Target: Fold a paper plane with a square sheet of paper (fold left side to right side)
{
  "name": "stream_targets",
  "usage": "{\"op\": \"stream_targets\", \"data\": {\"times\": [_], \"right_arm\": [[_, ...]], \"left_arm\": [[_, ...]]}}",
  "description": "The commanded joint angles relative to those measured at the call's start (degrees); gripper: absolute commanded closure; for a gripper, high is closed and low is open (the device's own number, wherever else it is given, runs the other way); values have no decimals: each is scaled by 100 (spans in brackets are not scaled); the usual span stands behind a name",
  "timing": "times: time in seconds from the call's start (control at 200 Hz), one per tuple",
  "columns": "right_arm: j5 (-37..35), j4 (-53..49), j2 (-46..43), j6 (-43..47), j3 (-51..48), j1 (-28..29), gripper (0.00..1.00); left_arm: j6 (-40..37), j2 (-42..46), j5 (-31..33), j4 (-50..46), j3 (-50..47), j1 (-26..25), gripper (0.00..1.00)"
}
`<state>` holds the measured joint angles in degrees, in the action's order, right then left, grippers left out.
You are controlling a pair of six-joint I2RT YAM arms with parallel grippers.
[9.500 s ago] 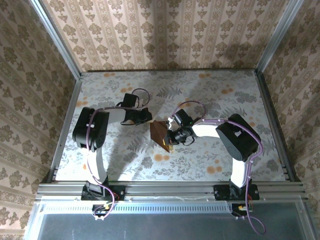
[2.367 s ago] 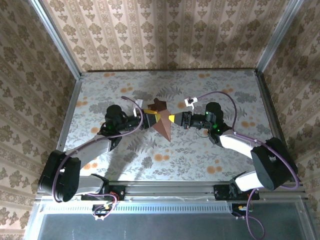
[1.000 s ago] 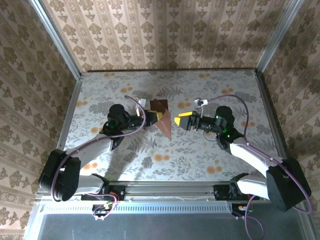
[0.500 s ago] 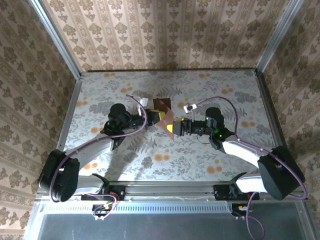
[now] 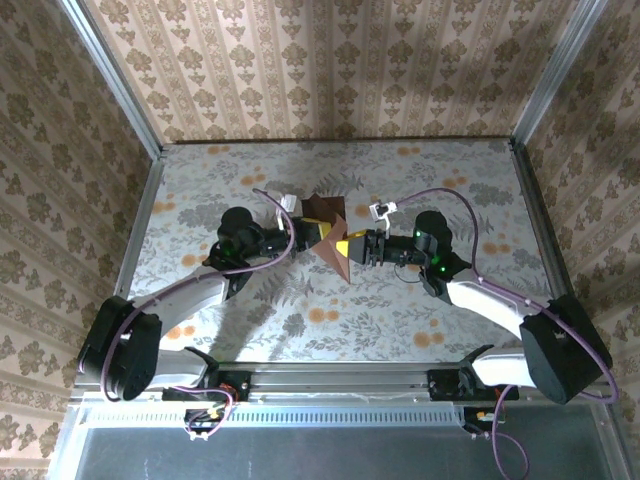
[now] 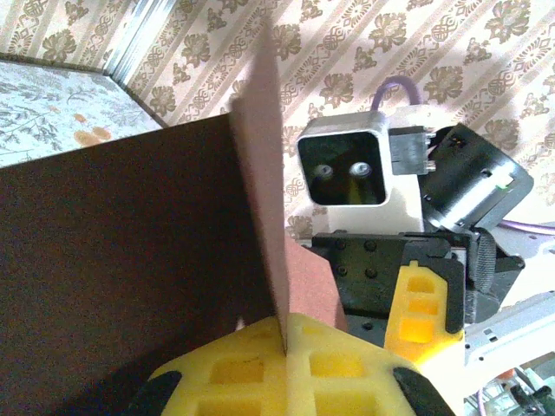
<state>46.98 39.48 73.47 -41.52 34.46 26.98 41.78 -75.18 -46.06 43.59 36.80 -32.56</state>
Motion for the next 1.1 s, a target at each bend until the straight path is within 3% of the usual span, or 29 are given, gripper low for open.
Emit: {"op": "stream_targets", "data": {"times": [0.0,0.18,0.38,0.58,0.68,0.815,0.975,1.095], "right_arm": [[-138,-96,-247,143,90,-26,71],[-339,-406,-448,285,69,-26,87],[-643,-1258,-695,677,162,-26,90],[-1507,-3074,-970,1531,576,95,92],[-2421,-4122,-1036,2014,937,307,92],[-4335,-5585,-810,2489,1678,820,92],[-6970,-7317,117,2670,2914,1555,92],[-8297,-8325,1153,2641,3810,1904,91]], "left_arm": [[44,-29,-5,213,107,3,90],[-57,78,24,78,50,103,84],[-384,505,124,-467,-49,305,70],[-1329,1441,825,-2013,-129,526,51],[-1864,2030,1580,-2926,-142,573,42],[-2302,2698,2604,-3806,-220,611,33],[-2553,3417,3854,-4629,-278,824,30],[-2545,3854,4660,-5081,-339,906,29]]}}
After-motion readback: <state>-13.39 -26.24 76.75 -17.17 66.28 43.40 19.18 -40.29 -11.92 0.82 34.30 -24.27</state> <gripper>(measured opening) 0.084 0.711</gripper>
